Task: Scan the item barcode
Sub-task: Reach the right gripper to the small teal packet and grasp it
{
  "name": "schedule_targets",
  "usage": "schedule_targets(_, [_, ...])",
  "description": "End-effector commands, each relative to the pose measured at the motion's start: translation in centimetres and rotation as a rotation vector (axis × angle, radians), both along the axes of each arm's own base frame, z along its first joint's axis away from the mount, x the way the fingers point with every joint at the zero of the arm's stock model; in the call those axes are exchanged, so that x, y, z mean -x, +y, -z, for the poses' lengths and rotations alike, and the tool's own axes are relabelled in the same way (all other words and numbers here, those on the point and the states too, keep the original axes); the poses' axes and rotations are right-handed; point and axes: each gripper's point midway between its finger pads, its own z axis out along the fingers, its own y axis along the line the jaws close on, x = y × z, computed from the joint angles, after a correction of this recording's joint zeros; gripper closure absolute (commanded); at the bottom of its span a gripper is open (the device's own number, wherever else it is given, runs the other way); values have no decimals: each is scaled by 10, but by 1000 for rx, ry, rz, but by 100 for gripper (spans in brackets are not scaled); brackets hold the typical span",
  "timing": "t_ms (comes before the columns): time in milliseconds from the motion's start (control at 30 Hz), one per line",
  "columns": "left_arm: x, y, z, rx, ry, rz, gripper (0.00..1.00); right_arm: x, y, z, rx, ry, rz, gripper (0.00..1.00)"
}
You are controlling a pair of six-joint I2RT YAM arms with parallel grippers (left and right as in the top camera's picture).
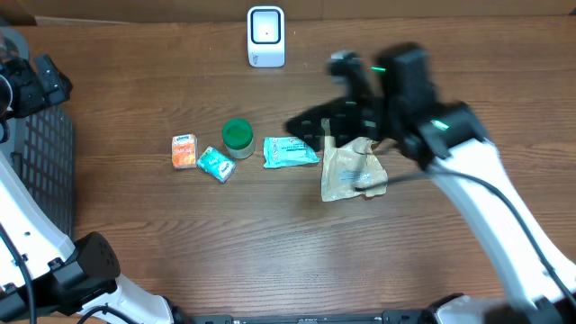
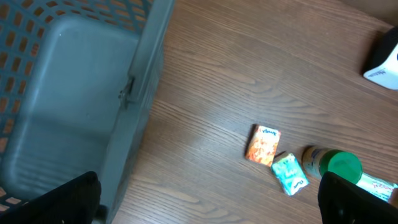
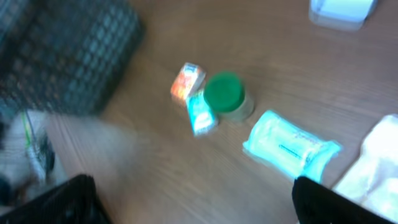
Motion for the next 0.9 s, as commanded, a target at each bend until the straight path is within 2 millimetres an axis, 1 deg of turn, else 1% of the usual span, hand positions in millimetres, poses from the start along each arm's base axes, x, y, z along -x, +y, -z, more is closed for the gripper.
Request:
schedule_targets(0, [2,-4,-10,-22,-24,24,0,-11,29,1,129,-64,-4,0])
schedule_targets(33, [2,-4,-10,-22,-24,24,0,-10,37,3,130,-70,-19,0])
schedule_targets(100, [2,-4,-10,-22,-24,24,0,-10,43,8,134,-64,-21,0])
schedule_targets(133, [2,-4,-10,-22,-24,24,0,-11,53,4,87,-52,-17,0])
schedule_targets(167, [2,-4,-10,-22,-23,24,0,-9,57,2,58,-31,-18,0])
schedule_targets(233, [2,-4,-10,-22,-24,24,0,0,68,-6,-15,5,-63,0])
schedule_targets(300, [2,-4,-10,-22,-24,24,0,2,72,-10,-42,10,-83,0])
schedule_targets(367, [2,-4,-10,-22,-24,24,1,1,74,-11,-52,15,-70,0])
schedule_targets(433, [2,-4,-10,-22,-24,24,0,-7,74,-1,-2,6,-4,2])
schedule_targets(500, [2,-4,-10,-22,-24,24,0,-10,79,11,36,6,25,2])
schedule_targets(533, [2,-4,-10,-22,-23,24,1,-7,91,19,43,16,5,3])
schedule_targets(567, [2,-4,-10,-22,-24,24,0,-6,95,22,44,24,4,4])
schedule_targets(600, [2,-4,-10,-22,-24,24,0,-6,105,29,48,40,-3,4])
schedule_targets(667, [2,-4,-10,-22,-24,24,0,-12,121,41,46,62,-2,6])
schedule_targets(700, [2,-4,-10,-22,-24,24,0,-15,127,48,45,71,3,10])
schedule_targets(733, [2,-4,-10,-22,-24,24,0,-19,133,54,44,77,4,18])
schedule_targets(767, [2,-4,-10,-22,-24,24,0,-21,137,57,40,74,2,21])
schedule_targets(800, [2,-4,-10,-22,-24,24,0,-24,146,64,31,62,-8,33])
schedule_targets(833, [2,-4,-10,-22,-23,24,0,-26,152,67,27,52,-11,38])
schedule_targets(867, [2,-4,-10,-22,-24,24,0,-33,161,74,30,19,4,47])
